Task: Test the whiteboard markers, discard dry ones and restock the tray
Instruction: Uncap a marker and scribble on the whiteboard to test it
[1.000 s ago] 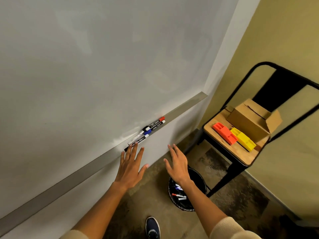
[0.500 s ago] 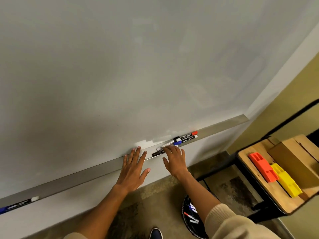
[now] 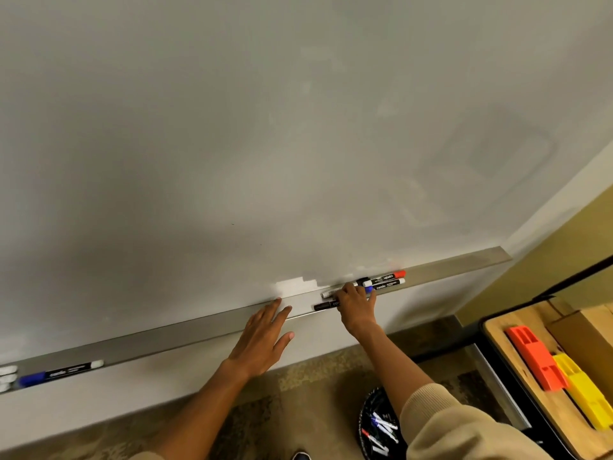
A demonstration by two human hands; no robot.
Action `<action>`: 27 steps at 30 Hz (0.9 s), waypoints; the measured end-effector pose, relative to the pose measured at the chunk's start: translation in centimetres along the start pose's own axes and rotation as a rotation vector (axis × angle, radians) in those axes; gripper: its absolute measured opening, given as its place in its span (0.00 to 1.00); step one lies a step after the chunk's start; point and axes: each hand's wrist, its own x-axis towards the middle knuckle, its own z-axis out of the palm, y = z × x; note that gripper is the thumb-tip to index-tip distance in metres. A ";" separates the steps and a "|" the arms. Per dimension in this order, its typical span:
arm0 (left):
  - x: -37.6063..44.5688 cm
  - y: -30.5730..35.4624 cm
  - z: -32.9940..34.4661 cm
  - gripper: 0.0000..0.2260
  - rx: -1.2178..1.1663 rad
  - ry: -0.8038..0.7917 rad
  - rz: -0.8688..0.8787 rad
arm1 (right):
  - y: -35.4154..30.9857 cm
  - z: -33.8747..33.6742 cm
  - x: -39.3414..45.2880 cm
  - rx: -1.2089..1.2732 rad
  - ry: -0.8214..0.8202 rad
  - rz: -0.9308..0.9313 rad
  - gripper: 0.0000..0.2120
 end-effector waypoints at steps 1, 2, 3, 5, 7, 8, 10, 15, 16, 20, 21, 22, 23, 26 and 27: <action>-0.1 -0.2 -0.2 0.46 -0.016 -0.008 -0.007 | 0.0 -0.1 0.0 0.005 0.003 -0.003 0.19; -0.1 -0.4 -0.5 0.47 -0.041 -0.017 -0.015 | -0.1 -0.2 -0.1 0.018 0.014 -0.008 0.17; -0.3 -0.5 -0.8 0.47 -0.074 -0.024 -0.019 | -0.2 -0.3 -0.2 0.040 0.032 -0.018 0.16; -0.5 -0.5 -1.7 0.40 -0.131 -0.038 -0.019 | -0.9 -0.5 -0.7 0.091 0.085 -0.051 0.14; -0.5 -0.2 -2.6 0.29 -0.162 -0.036 -0.012 | -2.1 -1.0 -1.3 0.157 0.135 -0.088 0.13; -0.4 -0.1 -3.1 0.26 -0.183 -0.015 0.000 | -2.9 -1.4 -1.6 0.193 0.148 -0.107 0.12; -0.3 0.0 -4.2 0.26 -0.216 0.049 0.019 | -4.5 -2.6 -2.5 0.269 0.180 -0.163 0.11; -0.2 -1.0 -7.1 0.19 -0.289 0.299 0.041 | -7.2 -5.9 -4.6 0.510 0.220 -0.307 0.11; -0.1 -1.4 -7.6 0.15 -0.286 0.339 0.064 | -7.7 -6.6 -5.1 0.562 0.210 -0.351 0.10; -0.8 -2.1 -9.9 0.03 -0.338 0.380 0.100 | -8.9 -9.8 -6.8 0.920 0.154 -0.322 0.12; -1.2 -2.2 -10.5 0.02 -0.362 0.383 0.099 | -9.1 -10.6 -7.2 1.026 0.153 -0.293 0.12; -1.6 -2.2 -11.0 0.02 -0.389 0.386 0.098 | -9.2 -11.4 -7.8 1.141 0.151 -0.267 0.12; -2.0 -2.2 -11.5 0.02 -0.415 0.393 0.103 | -9.4 -12.0 -8.2 1.289 0.143 -0.248 0.13; -3.1 -1.8 -12.9 0.03 -0.437 0.434 0.147 | -11.2 -13.3 -9.5 1.632 0.103 -0.146 0.18; -3.2 -1.4 -13.3 0.04 -0.418 0.458 0.167 | -12.1 -13.6 -9.9 1.679 0.102 -0.131 0.17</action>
